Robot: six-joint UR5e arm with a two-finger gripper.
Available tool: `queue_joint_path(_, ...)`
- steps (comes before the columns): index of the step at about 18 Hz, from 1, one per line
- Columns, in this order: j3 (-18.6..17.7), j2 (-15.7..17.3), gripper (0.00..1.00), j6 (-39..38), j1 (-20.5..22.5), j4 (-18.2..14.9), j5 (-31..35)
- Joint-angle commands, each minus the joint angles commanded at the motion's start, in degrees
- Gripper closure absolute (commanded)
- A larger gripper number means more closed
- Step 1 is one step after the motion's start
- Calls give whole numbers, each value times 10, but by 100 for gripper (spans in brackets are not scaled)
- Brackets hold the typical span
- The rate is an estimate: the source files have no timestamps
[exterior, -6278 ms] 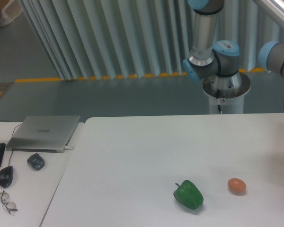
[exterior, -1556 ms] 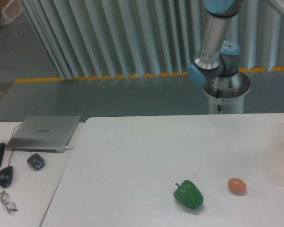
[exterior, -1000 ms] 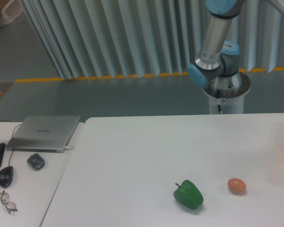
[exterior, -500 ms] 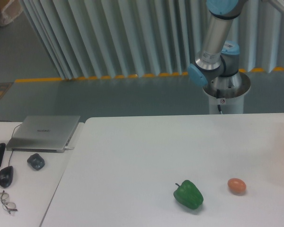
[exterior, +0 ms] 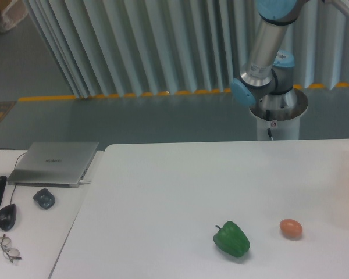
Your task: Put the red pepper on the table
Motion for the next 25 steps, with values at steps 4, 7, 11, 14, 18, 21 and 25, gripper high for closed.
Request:
queue_joint_path(4,-1,1,100,-17,-1,0,-1)
queue_joint_path(7,3,1,83,-12,-1,-1,0)
queue_joint_path(11,4,3,9,-13,-3,-4,1)
queue_joint_path(14,-2,7,1,-31,-4,-7,-4)
queue_joint_path(18,-17,22,1,-106,-6,-11,-16)
queue_joint_path(21,-22,25,1,-150,-2,-25,-20)
queue_joint_path(25,-23,28,1,-163,11,-27,-20)
